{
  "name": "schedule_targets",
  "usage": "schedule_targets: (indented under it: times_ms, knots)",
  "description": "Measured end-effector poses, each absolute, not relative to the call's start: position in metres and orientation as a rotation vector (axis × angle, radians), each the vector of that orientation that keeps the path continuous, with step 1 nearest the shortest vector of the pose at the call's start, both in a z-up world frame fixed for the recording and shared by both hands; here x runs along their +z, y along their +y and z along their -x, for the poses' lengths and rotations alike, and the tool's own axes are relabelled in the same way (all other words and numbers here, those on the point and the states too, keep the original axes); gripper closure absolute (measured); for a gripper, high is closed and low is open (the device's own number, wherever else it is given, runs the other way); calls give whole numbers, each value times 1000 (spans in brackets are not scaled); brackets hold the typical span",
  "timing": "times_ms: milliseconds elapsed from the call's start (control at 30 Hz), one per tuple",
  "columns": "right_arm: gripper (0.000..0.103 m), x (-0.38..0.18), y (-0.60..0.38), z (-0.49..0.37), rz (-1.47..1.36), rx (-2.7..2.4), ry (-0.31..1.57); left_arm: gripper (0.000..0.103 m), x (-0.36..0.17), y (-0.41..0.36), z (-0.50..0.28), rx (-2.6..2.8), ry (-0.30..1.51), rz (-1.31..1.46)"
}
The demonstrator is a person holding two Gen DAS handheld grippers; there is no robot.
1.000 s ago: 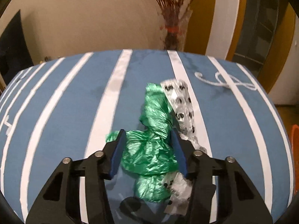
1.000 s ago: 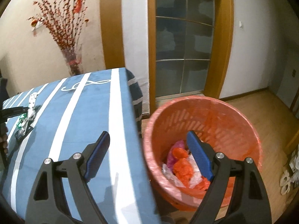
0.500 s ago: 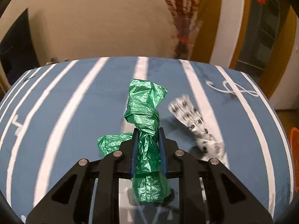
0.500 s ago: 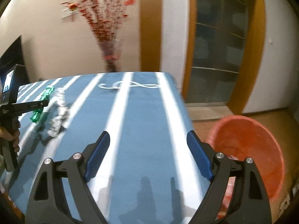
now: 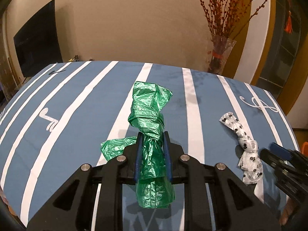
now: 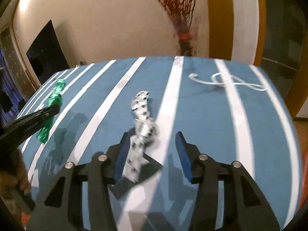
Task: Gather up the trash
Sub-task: 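Grasp the white paw-print bag with the right tool while the left tool holds the green bag, then carry both bags over the wastebasket and open both tools to drop them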
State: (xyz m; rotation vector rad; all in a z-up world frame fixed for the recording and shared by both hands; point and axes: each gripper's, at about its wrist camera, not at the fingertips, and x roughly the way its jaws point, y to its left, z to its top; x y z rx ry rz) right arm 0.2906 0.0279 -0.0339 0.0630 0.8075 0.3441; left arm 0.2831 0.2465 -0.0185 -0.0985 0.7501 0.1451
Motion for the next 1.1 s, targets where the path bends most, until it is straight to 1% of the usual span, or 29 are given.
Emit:
schedule_targets:
  times_ms: [67, 100, 133, 167, 200, 233, 300, 567, 1100]
  knots:
    - [55, -42, 37, -302, -65, 336, 845, 83, -21, 250, -280, 141, 754, 104]
    - [56, -47, 40, -307, -66, 331, 865, 83, -23, 250, -280, 138, 758, 106]
    - [61, -53, 44, -311, -66, 326, 887, 83, -24, 250, -280, 135, 761, 107]
    - [70, -56, 43, -311, -63, 323, 901, 83, -25, 249, -279, 130, 765, 110]
    - [86, -56, 45, -312, -49, 312, 886, 83, -26, 248, -279, 125, 767, 111]
    - [89, -57, 44, -309, -27, 307, 885, 83, -26, 246, -278, 120, 769, 110]
    - [91, -56, 34, -300, -27, 306, 879, 83, -26, 241, -278, 103, 772, 106]
    - [92, -33, -43, -256, -27, 164, 763, 83, -21, 194, -270, -2, 775, 84]
    - [92, 8, -222, -149, -135, -169, 591, 83, 2, 34, -243, -307, 754, -15]
